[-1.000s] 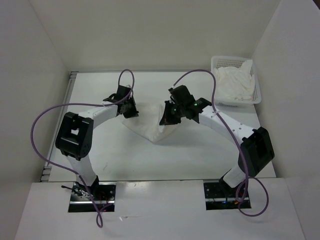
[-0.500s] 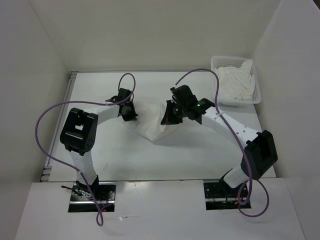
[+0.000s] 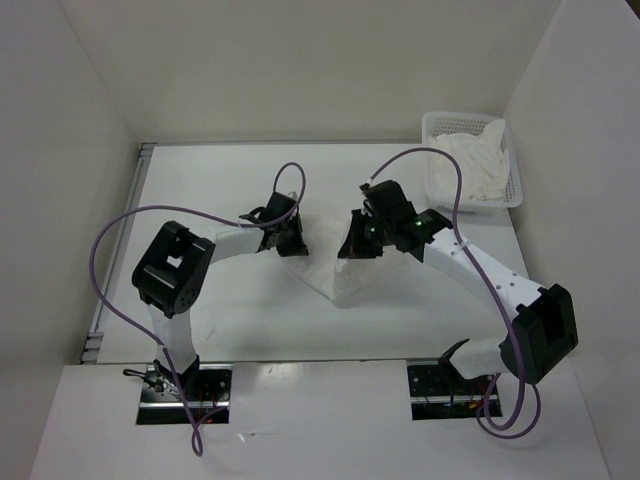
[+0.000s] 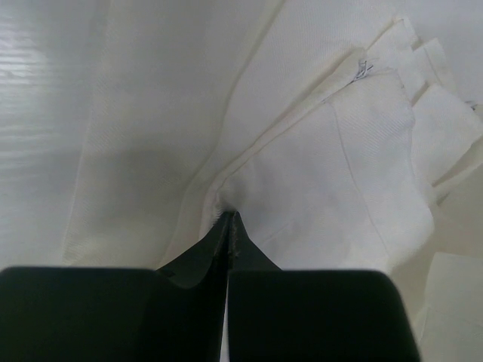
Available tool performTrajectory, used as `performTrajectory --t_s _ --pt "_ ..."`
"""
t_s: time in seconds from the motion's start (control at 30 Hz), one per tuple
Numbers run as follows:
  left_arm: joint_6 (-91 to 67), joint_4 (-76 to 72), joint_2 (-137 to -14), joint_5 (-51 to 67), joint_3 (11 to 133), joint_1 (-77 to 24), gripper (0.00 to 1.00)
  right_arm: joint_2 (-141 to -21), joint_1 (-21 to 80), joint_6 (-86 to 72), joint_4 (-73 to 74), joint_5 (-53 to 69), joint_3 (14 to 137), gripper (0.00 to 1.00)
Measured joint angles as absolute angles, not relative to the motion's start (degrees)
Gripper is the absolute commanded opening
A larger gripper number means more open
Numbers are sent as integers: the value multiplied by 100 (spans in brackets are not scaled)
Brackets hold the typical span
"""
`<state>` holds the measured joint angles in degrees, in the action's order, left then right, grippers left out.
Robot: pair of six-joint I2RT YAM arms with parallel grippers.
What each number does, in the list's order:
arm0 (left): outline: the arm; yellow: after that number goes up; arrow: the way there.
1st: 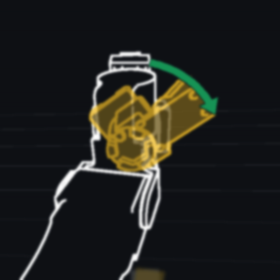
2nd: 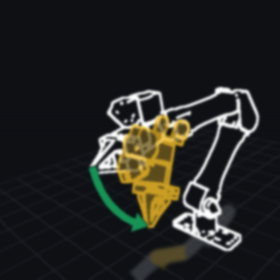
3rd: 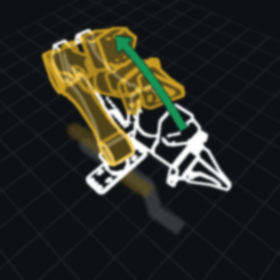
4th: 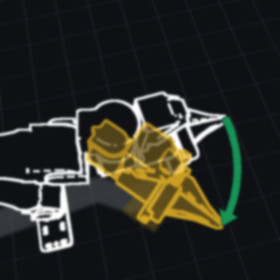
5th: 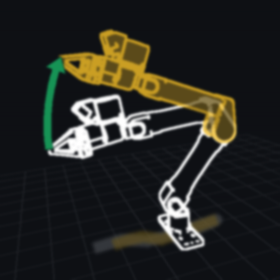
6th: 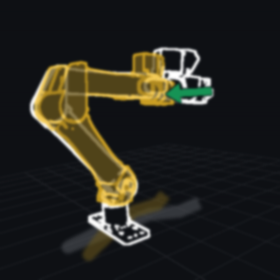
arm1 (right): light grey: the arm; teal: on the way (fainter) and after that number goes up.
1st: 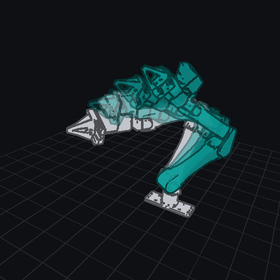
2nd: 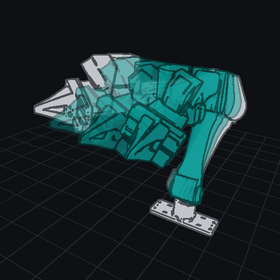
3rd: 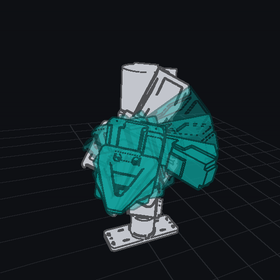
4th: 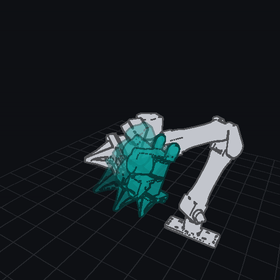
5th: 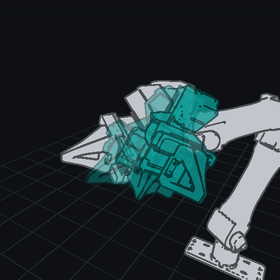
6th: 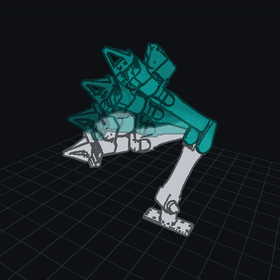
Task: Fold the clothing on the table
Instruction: Fold the skirt
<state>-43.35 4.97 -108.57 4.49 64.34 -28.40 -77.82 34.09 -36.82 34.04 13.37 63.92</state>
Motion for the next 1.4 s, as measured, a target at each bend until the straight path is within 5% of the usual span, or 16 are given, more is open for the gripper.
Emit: performTrajectory --t_s 0.87,0.93,1.03,1.27,1.4 --pt "-4401 480 -10715 714 6215 -2853 0 -10908 3479 -3251 2965 2425 8455 0" --pt "-4386 510 -10702 729 6202 -2836 0 -10949 3476 -3199 2904 2541 8455 4" --pt "-4368 521 -10685 760 6182 -2810 0 -11043 3454 -3070 2733 2821 8453 33" --pt "-4379 589 -10659 779 6171 -2781 0 -11102 3479 -2663 2552 3385 8534 50" --pt "-4383 587 -10639 773 6158 -2790 0 -10995 3470 -2536 2567 3535 8698 51"
